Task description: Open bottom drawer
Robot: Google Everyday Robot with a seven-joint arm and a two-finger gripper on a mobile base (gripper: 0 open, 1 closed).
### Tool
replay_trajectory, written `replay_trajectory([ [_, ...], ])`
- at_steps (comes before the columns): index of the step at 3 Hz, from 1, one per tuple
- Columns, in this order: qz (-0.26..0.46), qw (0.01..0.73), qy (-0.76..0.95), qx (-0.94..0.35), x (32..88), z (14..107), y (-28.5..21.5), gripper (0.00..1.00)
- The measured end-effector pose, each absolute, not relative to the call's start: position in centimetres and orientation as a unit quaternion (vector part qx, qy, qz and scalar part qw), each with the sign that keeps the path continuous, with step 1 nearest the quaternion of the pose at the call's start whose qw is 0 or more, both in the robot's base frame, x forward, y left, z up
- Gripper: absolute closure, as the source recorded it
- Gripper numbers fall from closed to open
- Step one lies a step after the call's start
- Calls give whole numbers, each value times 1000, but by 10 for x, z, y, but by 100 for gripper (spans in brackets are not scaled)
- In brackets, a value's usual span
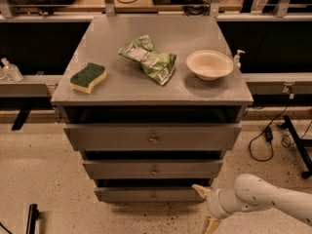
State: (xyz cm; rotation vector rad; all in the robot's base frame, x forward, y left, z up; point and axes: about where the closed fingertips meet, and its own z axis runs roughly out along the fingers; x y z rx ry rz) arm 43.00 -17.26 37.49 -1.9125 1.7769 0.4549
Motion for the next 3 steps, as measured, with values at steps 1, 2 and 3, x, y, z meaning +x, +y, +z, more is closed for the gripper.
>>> replay_trajectory([
  [1,184,233,650,-700,431,357,-169,0],
  [2,196,228,654,-694,434,322,-171,0],
  [3,209,231,662,-682,438,286,-173,0],
])
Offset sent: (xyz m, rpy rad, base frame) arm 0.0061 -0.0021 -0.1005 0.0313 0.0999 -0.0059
